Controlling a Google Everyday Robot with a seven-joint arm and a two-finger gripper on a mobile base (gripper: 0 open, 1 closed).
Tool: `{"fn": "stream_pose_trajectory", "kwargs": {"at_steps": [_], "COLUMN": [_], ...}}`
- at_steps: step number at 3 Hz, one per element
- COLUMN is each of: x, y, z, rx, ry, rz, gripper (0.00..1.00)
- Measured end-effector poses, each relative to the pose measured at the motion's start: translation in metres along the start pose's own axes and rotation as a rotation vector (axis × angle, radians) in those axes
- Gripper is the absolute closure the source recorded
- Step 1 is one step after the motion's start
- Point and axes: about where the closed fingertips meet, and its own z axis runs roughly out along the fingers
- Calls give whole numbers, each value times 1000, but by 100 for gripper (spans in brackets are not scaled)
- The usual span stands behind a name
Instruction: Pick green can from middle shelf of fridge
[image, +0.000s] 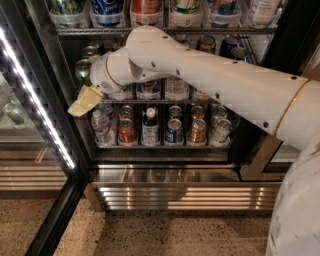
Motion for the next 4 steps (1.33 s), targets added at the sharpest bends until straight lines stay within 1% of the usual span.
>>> {"fn": "stream_pose_trajectory", "kwargs": {"at_steps": [1, 2, 3, 4], "x": [5, 5, 4, -18], "y": [-11, -22, -33, -43], "z": [7, 12, 14, 18], "rx": [20, 39, 56, 50], "ry": [28, 46, 56, 57], "rz": [-40, -73, -95, -89], "gripper": [1, 3, 0, 0]}}
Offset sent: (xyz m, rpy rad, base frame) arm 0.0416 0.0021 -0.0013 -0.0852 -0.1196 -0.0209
